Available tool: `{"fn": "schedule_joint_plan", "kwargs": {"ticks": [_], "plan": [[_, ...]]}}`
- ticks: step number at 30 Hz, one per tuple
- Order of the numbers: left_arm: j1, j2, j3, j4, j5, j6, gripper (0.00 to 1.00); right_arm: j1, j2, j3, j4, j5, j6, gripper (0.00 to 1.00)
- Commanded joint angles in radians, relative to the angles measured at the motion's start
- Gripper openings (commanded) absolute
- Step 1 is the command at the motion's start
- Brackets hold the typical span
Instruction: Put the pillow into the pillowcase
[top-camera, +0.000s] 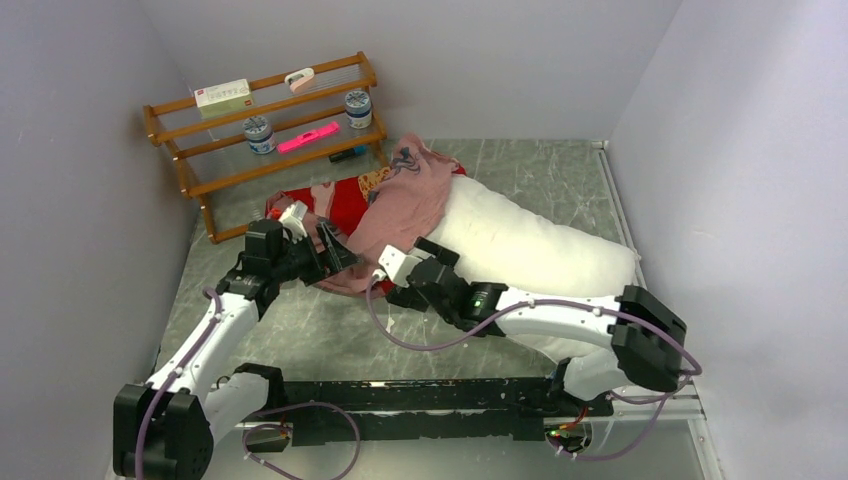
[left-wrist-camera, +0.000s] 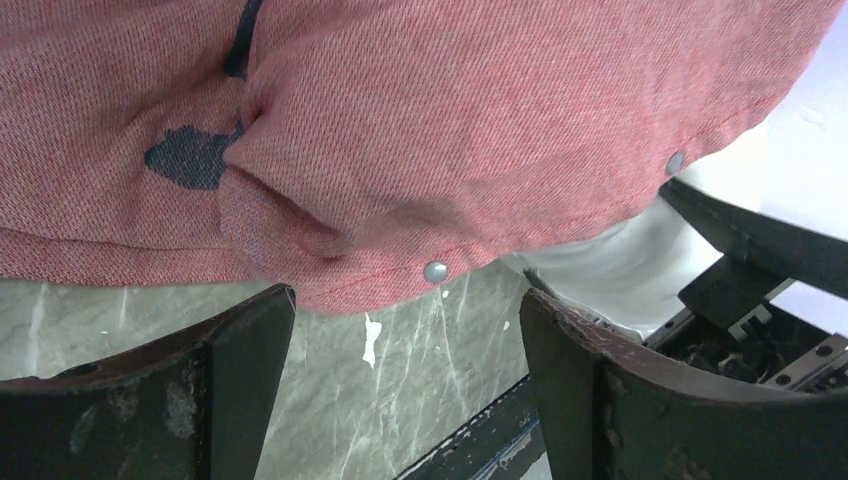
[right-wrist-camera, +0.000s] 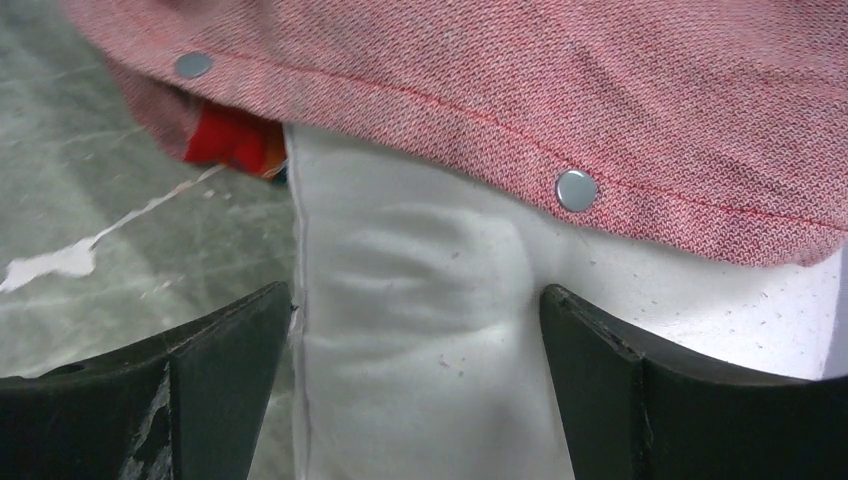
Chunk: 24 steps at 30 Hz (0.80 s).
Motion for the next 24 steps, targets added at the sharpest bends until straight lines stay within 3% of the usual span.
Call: {"fn": "schedule_joint_plan", "kwargs": {"ticks": [1,2,7,9,15,20,24], "plan": [[0.003,-0.015,-0.034,0.067,0.043,-0.026,0.87,-0.006,0.083,-0.002,0.220,0.147,-0.007,0.92],[0.003,-0.015,-0.040,0.067,0.042,-0.021,0.87,-0.010,0.108,0.013,0.231,0.160,-0.005,0.86],[0.003,-0.003,-0.031,0.046,0.042,0.013,0.89,-0.057,0.140,0.092,0.297,0.196,0.042,0.03],[0.003,0.000,-0.031,0.064,0.062,0.018,0.90,-0.090,0.109,0.125,0.278,0.172,0.111,0.00],[0.003,0.011,-0.030,0.147,0.127,0.013,0.93,-0.206,-0.033,0.117,0.289,-0.092,0.332,0.00],[0.003,0.037,-0.066,0.364,0.214,-0.104,0.94,-0.221,-0.064,0.137,0.268,-0.132,0.372,0.00],[0.002,0.072,-0.067,0.487,0.202,-0.156,0.94,-0.221,-0.066,0.140,0.274,-0.147,0.406,0.00]]}}
